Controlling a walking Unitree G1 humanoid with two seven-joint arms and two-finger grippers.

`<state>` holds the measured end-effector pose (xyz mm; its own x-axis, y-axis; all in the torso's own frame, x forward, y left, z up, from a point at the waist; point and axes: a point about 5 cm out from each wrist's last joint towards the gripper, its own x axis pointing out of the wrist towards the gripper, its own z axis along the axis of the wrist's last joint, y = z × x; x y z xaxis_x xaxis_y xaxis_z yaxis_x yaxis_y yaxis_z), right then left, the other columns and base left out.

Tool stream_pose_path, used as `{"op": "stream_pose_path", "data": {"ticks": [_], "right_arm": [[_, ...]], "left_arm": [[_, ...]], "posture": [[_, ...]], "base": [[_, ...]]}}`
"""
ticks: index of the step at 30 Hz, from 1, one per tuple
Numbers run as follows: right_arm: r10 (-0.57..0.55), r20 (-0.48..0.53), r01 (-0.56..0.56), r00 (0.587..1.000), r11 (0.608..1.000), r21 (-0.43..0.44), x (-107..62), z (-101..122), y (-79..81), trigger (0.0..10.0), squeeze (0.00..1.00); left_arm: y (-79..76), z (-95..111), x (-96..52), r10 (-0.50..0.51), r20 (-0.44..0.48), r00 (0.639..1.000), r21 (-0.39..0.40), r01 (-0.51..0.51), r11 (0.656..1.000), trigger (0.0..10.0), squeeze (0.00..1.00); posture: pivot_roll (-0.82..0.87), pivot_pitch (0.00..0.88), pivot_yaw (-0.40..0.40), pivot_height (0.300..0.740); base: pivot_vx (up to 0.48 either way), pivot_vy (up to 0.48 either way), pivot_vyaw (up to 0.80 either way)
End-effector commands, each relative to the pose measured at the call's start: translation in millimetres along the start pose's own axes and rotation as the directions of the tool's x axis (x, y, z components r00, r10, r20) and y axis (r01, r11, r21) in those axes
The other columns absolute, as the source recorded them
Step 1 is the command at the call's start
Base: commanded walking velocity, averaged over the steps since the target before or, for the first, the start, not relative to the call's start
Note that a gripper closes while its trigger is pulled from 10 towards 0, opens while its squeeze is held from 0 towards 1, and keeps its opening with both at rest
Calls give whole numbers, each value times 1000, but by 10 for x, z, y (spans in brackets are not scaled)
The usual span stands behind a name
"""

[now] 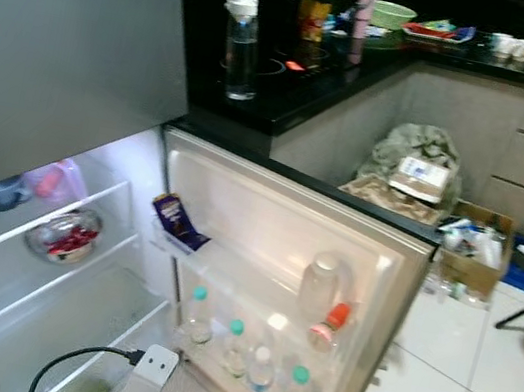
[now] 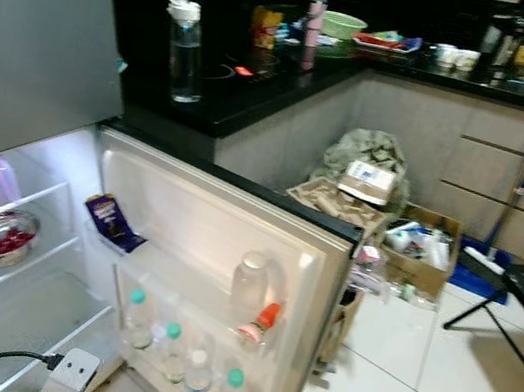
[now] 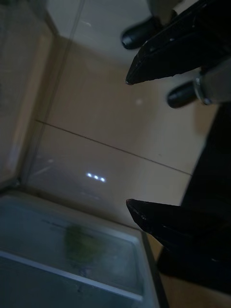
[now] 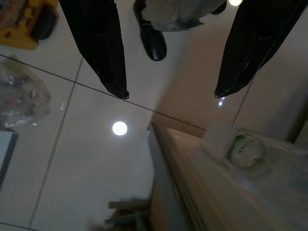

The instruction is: Restocking fridge

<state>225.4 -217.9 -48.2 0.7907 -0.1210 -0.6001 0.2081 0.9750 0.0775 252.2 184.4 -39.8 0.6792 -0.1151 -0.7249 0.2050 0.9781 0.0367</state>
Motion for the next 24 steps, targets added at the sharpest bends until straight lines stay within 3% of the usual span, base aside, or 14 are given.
{"op": "stream_pose_path", "data": {"ticks": [1, 12, 24], "right_arm": [[-7, -9, 7, 1000, 1000, 7, -16, -36, -22, 10000, 0], [-9, -4, 9, 1000, 1000, 8, -12, -18, -34, 10000, 0], [13, 14, -13, 1000, 1000, 7, -3, 17, -15, 10000, 0]], "left_arm": [[29, -11, -8, 6, -10, 1000, 15, -6, 1000, 10000, 0], [14, -5, -3, 6, -9, 1000, 13, -6, 1000, 10000, 0], [10, 10, 0, 17, 3, 1000, -16, -17, 1000, 10000, 0]], "posture": [[-106, 80, 83, 734], [-109, 89, 84, 734], [-105, 96, 74, 734]], "base": [[0, 0, -800], [0, 0, -800], [0, 0, 0]]}}
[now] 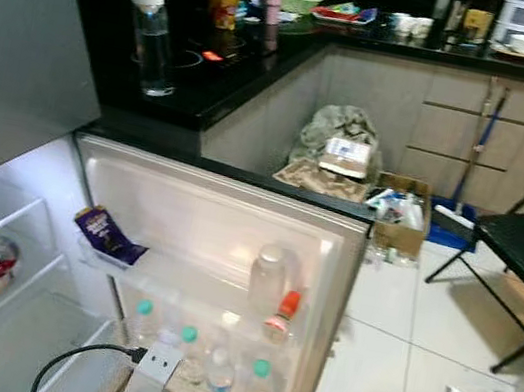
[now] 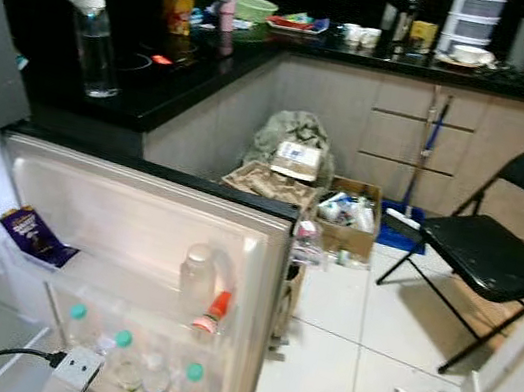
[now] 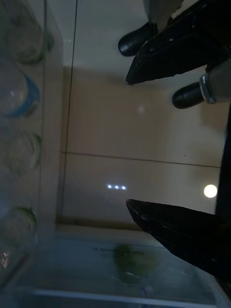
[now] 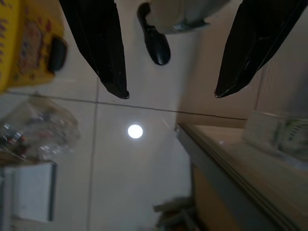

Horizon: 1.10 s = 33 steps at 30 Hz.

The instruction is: Restocking fridge

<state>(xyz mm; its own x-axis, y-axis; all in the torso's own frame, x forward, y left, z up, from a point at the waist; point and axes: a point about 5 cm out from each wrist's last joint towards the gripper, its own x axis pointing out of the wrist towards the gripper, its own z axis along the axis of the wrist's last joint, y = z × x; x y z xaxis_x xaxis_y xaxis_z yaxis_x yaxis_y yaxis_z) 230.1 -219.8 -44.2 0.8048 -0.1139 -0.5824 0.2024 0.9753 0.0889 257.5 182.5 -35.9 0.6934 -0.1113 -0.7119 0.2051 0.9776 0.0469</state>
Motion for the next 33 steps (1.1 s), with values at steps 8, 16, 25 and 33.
{"op": "stream_pose_path", "data": {"ticks": [8, 16, 25, 33], "right_arm": [[15, -6, -15, 1000, 1000, -10, -10, -28, 12, 10000, 0], [33, -9, -33, 999, 999, -39, -3, -13, 22, 10000, 0], [38, -8, -39, 999, 998, -52, 1, 2, 17, 10000, 0], [47, -9, -48, 999, 997, -63, 3, 8, 22, 10000, 0]], "left_arm": [[32, -66, -19, 16, -6, 1000, -55, -16, 998, 10000, 0], [27, -89, -25, 21, -5, 1000, -78, -21, 997, 10000, 0], [28, -98, -28, 27, -3, 1000, -90, -27, 996, 10000, 0], [38, -98, -31, 38, -2, 999, -101, -38, 994, 10000, 0]], "posture": [[-103, 96, 67, 734], [-102, 102, 58, 734], [-105, 104, 56, 734], [-105, 107, 54, 734]], "base": [[0, -60, 0], [0, -391, 0], [0, -412, 0], [0, -188, 0]]}}
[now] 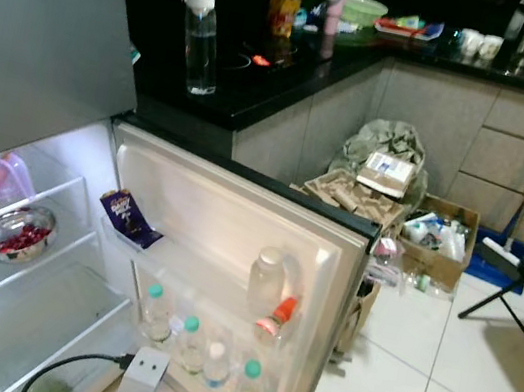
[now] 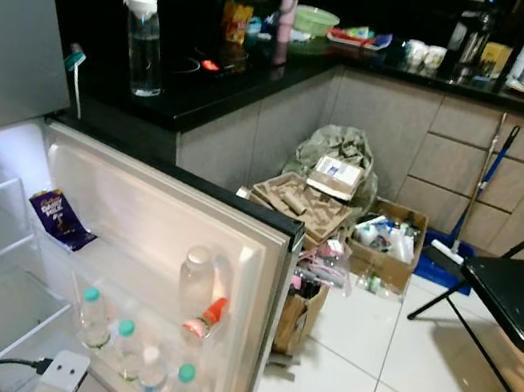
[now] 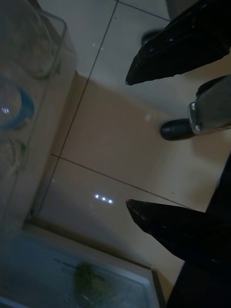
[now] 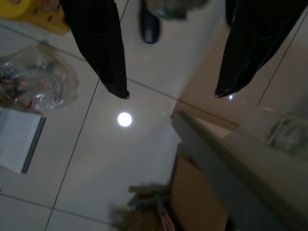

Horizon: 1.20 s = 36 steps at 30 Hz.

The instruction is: Restocking fridge

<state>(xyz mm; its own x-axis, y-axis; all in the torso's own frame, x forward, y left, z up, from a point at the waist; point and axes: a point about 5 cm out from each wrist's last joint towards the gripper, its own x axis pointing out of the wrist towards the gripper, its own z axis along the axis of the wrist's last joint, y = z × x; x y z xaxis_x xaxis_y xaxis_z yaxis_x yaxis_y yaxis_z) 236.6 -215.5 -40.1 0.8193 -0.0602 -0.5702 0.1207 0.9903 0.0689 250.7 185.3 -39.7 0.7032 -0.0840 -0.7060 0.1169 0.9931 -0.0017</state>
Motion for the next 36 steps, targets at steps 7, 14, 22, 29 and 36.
{"op": "stream_pose_path", "data": {"ticks": [7, 14, 22, 29, 36], "right_arm": [[-2, -19, 2, 1000, 1000, -4, -22, -55, -22, 10000, 0], [30, 14, -29, 999, 999, -18, 25, 69, 22, 10000, 0], [44, 81, -44, 996, 999, -1, 104, 351, 0, 0, 0], [44, 166, -36, 985, 998, -52, 211, 832, 7, 0, 0], [-154, 289, 208, 945, 964, -167, 272, 1568, -28, 10000, 0]], "left_arm": [[55, -28, -17, 27, -5, 1000, -15, -27, 1000, 10000, 0], [107, -26, -27, 48, -2, 999, -9, -48, 999, 10000, 0], [257, -42, -62, 106, -3, 994, 19, -106, 994, 10000, 0], [405, -61, -109, 146, -2, 989, 36, -146, 989, 10000, 0], [514, -180, -172, 168, -23, 986, 72, -166, 984, 10000, 0]], "posture": [[-106, 103, 53, 734], [-107, 100, 59, 734], [-104, 102, 62, 734], [-86, 122, 68, 734], [-77, 133, 67, 734]], "base": [[0, 0, 0], [0, 0, 0], [0, 0, 0], [0, 0, 0], [0, 0, 0]]}}
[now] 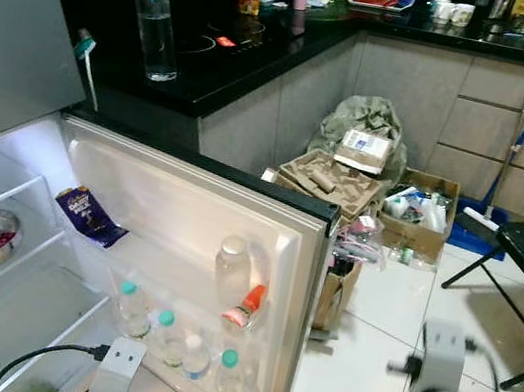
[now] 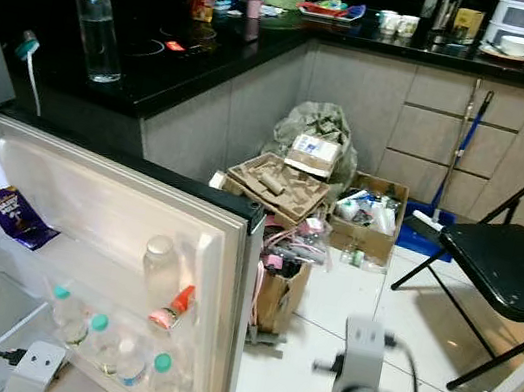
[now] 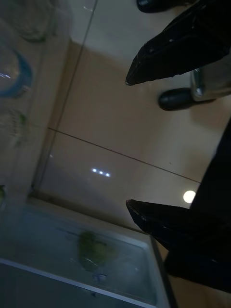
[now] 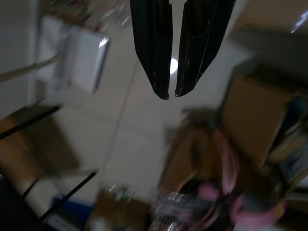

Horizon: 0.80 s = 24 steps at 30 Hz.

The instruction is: Restocking fridge

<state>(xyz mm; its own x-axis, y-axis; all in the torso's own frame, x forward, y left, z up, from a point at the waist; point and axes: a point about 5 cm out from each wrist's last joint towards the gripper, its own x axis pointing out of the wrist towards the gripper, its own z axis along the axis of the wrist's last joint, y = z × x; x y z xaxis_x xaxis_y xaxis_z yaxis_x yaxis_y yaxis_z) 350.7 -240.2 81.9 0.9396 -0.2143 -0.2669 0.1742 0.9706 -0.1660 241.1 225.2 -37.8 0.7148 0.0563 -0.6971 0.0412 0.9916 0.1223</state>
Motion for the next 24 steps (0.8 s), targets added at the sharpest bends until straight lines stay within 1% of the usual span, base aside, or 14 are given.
{"op": "stream_pose_path", "data": {"ticks": [1, 4, 6, 7, 9, 10, 11, 13, 15, 16, 19, 20, 23, 24], "right_arm": [[-37, -40, 36, 999, 999, -11, 4, -34, 25, 10000, 0], [-28, -8, 28, 1000, 999, 24, 42, 104, 97, 10000, 0], [16, 26, -18, 1000, 998, 54, 71, 243, 238, 10000, 0], [16, 26, -18, 1000, 998, 54, 71, 243, 238, 10000, 0], [65, 51, -68, 997, 996, 53, 80, 333, 374, 10000, 0], [65, 51, -68, 997, 996, 53, 80, 333, 374, 10000, 0], [97, 63, -101, 993, 993, 59, 79, 378, 477, 10000, 0], [192, 91, -200, 977, 975, 92, 56, 453, 721, 10000, 0], [253, 109, -265, 961, 958, 114, 32, 486, 856, 10000, 0], [253, 109, -265, 961, 958, 114, 32, 486, 856, 10000, 0], [383, 142, -401, 913, 908, 124, -29, 524, 1085, 10000, 0], [383, 142, -401, 913, 908, 124, -29, 524, 1085, 10000, 0], [505, 166, -524, 847, 845, 105, -97, 529, 1255, 10000, 0], [505, 166, -524, 847, 845, 105, -97, 529, 1255, 10000, 0]], "left_arm": [[151, -134, -50, 29, -37, 999, 44, -28, 999, 10000, 0], [182, -256, -81, 40, -73, 997, 47, -37, 998, 10000, 0], [220, -436, -129, 49, -136, 990, 59, -42, 997, 10000, 0], [220, -436, -129, 49, -136, 990, 59, -42, 997, 10000, 0], [247, -604, -183, 55, -194, 979, 75, -41, 996, 10000, 0], [247, -604, -183, 55, -194, 979, 75, -41, 996, 10000, 0], [257, -722, -225, 59, -231, 971, 80, -42, 996, 10000, 0], [261, -941, -314, 60, -294, 954, 99, -32, 995, 10000, 0], [260, -1044, -361, 59, -327, 943, 119, -21, 993, 10000, 0], [260, -1044, -361, 59, -327, 943, 119, -21, 993, 10000, 0], [251, -1176, -422, 61, -365, 929, 123, -17, 992, 10000, 0], [251, -1176, -422, 61, -365, 929, 123, -17, 992, 10000, 0], [177, -1224, -430, 54, -376, 925, 124, -8, 992, 10000, 0], [177, -1224, -430, 54, -376, 925, 124, -8, 992, 10000, 0]], "posture": [[-74, 134, 67, 734], [-74, 134, 67, 734], [-74, 136, 68, 734], [-74, 136, 68, 734], [-73, 137, 66, 734], [-73, 137, 66, 734], [-73, 137, 66, 734], [-73, 137, 66, 734], [-73, 137, 66, 734], [-73, 137, 66, 734], [-74, 140, 68, 734], [-74, 140, 68, 734], [-75, 140, 67, 734], [-75, 140, 67, 734]], "base": [[0, 0, 0], [0, 0, 0], [0, 0, 0], [0, 0, 0], [0, 0, 0], [0, 0, 0], [0, 0, 0], [0, 0, 0], [0, 0, 0], [0, 0, 0], [0, 0, 0], [0, 0, 0], [0, 0, 0], [0, 0, 0]]}}
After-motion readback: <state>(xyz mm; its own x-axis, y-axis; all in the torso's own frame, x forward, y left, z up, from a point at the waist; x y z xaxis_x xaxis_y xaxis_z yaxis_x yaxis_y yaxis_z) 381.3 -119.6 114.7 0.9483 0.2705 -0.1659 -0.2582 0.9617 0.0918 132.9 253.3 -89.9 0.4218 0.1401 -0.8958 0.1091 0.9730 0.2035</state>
